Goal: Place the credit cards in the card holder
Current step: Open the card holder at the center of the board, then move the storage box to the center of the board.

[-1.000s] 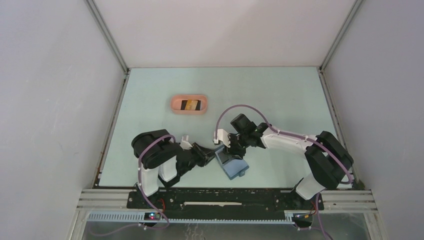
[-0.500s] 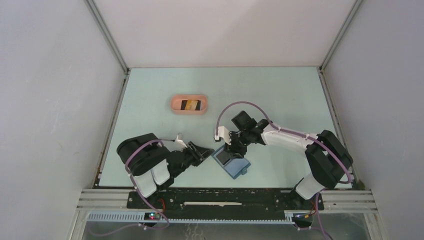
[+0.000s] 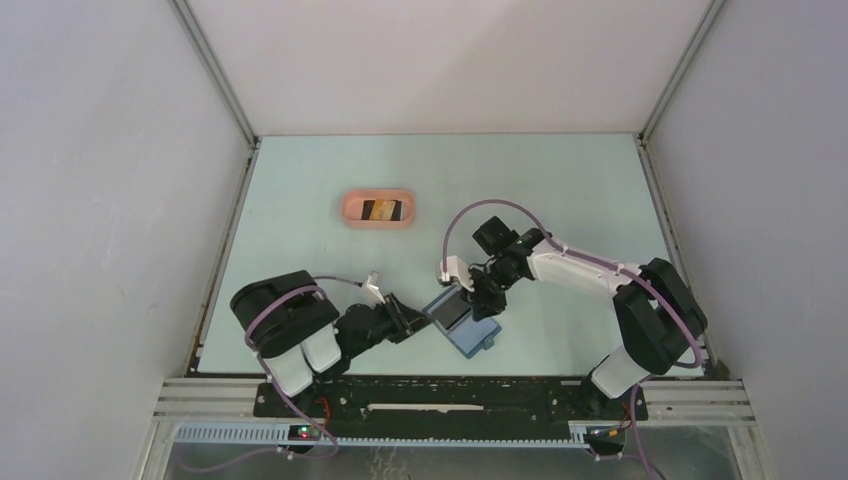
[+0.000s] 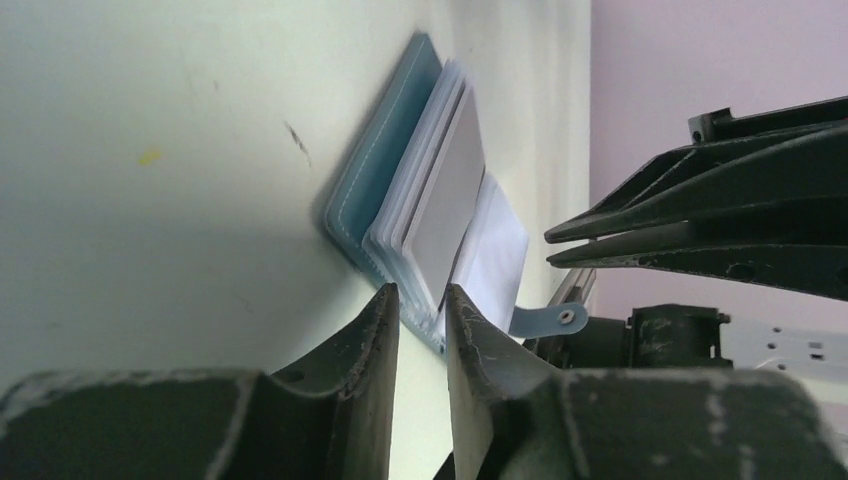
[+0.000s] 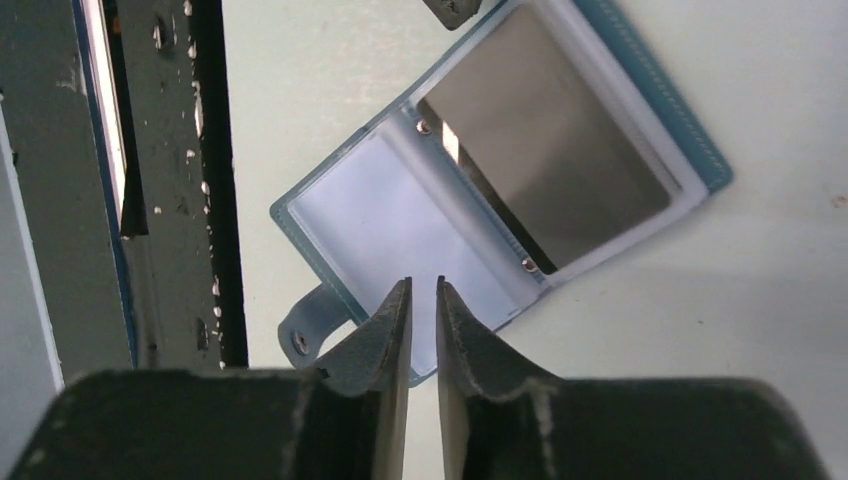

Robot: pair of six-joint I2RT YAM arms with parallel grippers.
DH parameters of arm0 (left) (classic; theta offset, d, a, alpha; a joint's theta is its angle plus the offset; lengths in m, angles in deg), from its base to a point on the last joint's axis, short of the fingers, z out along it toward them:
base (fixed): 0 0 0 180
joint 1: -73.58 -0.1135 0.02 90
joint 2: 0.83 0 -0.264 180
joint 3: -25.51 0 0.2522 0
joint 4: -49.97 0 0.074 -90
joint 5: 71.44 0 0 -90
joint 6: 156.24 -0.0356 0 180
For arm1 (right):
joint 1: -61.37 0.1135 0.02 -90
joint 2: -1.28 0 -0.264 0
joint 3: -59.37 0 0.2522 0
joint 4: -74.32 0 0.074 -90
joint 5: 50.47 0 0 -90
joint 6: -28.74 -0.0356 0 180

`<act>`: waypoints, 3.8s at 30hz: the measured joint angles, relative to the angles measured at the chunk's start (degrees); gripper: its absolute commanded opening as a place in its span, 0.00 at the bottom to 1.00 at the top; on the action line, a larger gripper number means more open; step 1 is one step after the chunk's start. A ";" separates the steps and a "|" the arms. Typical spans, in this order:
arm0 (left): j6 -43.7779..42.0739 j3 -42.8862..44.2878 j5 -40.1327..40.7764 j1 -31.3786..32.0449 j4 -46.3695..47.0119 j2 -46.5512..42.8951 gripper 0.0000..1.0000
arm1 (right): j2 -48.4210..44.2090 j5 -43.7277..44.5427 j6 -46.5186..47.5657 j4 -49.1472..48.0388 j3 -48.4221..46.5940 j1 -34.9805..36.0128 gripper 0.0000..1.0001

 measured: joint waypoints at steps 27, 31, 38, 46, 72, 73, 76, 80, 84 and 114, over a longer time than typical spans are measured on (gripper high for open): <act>-5.40 14.08 -3.15 0.92 -23.91 -2.60 0.31 | 9.03 2.16 3.54 8.44 -4.44 -0.09 0.09; -7.52 18.38 -5.60 -2.03 -24.50 0.68 0.31 | 8.76 0.22 3.13 8.68 -4.61 -3.17 0.10; -13.38 29.79 -10.10 -6.14 -30.51 4.76 0.33 | 5.44 -2.29 2.49 7.63 -4.20 -7.15 0.12; -22.12 33.46 -11.98 -9.25 -38.36 -1.42 0.34 | -11.78 -7.80 12.59 3.61 5.18 -7.67 0.31; -46.84 16.83 9.33 -13.22 -72.67 -73.18 1.00 | -6.08 15.89 18.34 -13.88 14.05 11.89 0.18; -46.25 16.70 8.98 -14.21 -72.72 -72.19 1.00 | -6.14 15.85 17.75 -14.75 13.97 11.89 0.20; -43.85 16.48 6.71 -19.10 -72.06 -67.06 1.00 | -7.32 12.48 18.03 -13.20 13.31 10.91 0.21; -40.98 16.59 1.31 -26.34 -70.20 -57.72 1.00 | -11.06 5.35 20.04 -4.66 10.56 7.54 0.29; -41.42 19.32 0.42 -29.51 -72.87 -48.96 0.98 | -15.91 0.83 17.16 0.04 5.49 1.60 0.69; -48.85 72.04 -5.22 -48.17 -89.24 8.20 0.46 | -7.02 -12.63 -4.85 8.46 -12.85 -11.98 0.65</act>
